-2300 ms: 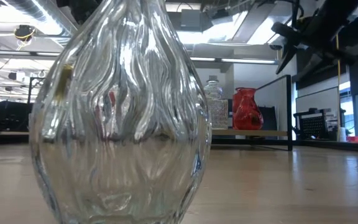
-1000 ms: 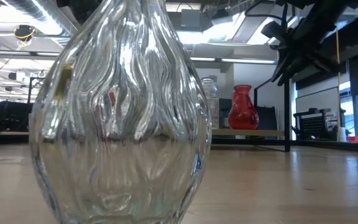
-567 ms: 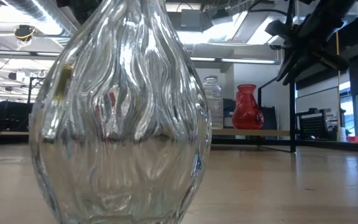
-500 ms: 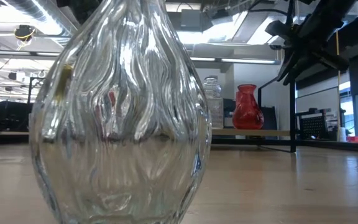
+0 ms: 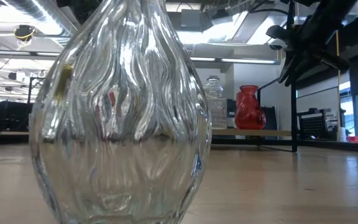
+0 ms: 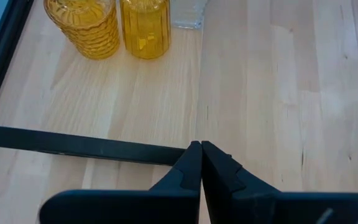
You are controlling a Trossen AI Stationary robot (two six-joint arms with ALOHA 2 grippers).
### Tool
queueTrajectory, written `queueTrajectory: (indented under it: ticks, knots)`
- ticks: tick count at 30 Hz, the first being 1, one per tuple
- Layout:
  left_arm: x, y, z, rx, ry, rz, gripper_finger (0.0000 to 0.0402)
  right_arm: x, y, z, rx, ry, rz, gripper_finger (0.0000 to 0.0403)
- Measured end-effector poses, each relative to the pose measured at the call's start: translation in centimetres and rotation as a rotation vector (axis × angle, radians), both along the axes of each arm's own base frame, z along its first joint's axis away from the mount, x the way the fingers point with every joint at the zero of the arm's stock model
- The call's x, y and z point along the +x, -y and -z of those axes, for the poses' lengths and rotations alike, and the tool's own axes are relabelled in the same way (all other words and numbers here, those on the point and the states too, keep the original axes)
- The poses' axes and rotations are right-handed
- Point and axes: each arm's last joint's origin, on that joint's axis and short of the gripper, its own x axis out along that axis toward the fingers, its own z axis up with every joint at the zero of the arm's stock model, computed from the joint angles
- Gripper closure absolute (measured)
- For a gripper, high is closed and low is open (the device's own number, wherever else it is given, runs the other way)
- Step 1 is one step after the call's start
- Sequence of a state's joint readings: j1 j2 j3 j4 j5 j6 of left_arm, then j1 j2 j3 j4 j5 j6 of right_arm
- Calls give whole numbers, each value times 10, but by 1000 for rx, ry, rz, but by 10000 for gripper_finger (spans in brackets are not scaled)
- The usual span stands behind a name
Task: Sort vases onto shelf
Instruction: Adjust the shelf
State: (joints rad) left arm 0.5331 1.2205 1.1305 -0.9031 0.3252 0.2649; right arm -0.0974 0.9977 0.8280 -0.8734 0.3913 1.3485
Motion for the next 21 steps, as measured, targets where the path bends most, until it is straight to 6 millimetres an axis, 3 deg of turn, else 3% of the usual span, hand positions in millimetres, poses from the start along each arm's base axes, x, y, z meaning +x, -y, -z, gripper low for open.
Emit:
queueTrajectory:
  ticks: [12,21]
  knots:
    - [0,0,0,-2,1,-1,401,1,4,-6,-37,-5,-13,362]
    - [0,0,0,5,2,1,401,0,6,-36,-116,26,12,282]
